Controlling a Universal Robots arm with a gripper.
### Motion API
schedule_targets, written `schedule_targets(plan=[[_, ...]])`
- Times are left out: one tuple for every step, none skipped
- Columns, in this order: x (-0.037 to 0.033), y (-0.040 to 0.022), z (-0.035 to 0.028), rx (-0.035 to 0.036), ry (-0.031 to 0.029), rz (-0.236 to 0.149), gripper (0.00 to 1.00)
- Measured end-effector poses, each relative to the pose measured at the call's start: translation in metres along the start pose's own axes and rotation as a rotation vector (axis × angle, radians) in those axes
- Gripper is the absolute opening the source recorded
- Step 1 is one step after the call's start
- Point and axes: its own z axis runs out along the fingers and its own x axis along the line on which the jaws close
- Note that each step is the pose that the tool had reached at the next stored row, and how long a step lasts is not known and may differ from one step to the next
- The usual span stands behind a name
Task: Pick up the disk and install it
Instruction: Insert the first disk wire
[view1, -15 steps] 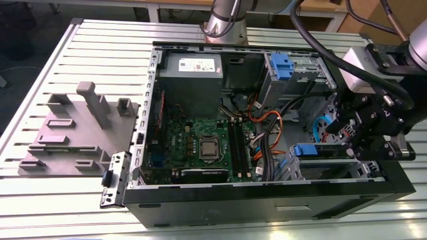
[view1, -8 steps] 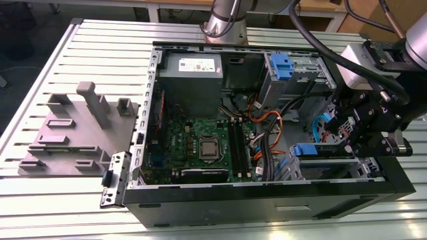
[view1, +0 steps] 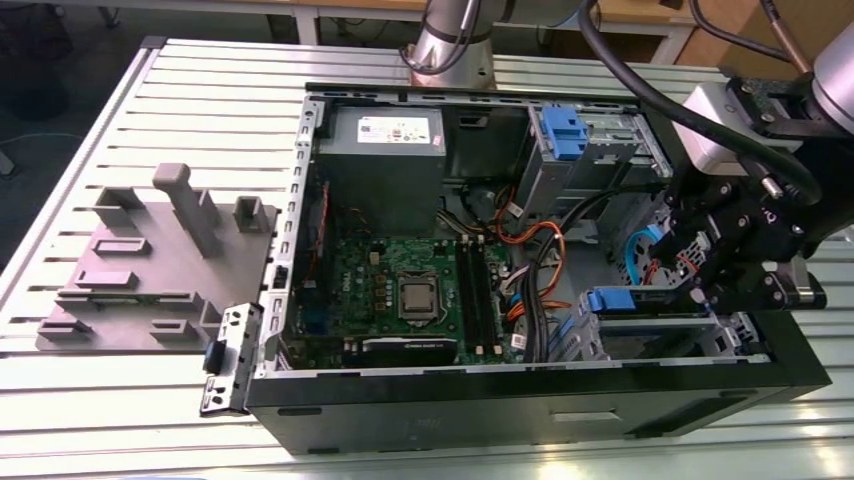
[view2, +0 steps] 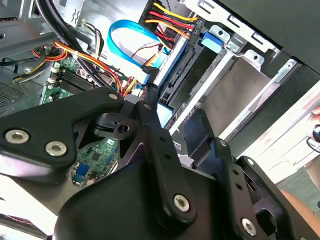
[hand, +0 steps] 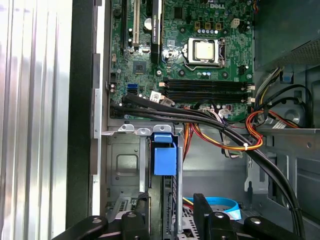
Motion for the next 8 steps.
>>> schedule_targets(plan=[[0.0000, 0.0000, -0.0006, 0.0000, -0.0002, 0.000, 0.48], [-0.0001, 0.0000, -0.0014, 0.0000, -0.0001, 0.000, 0.48], [-0.0001, 0.0001, -0.0020, 0.0000, -0.0002, 0.000, 0.48], [-0.0001, 0.0001, -0.0024, 0.0000, -0.0003, 0.000, 0.48], [-0.0001, 0.0001, -0.0026, 0.0000, -0.0004, 0.000, 0.48], [-0.0002, 0.0001, -0.0026, 0.0000, -0.0004, 0.000, 0.48], [-0.0002, 0.0001, -0.0028, 0.0000, -0.0002, 0.000, 0.48], [-0.0002, 0.0001, -0.0030, 0.0000, -0.0002, 0.000, 0.48]])
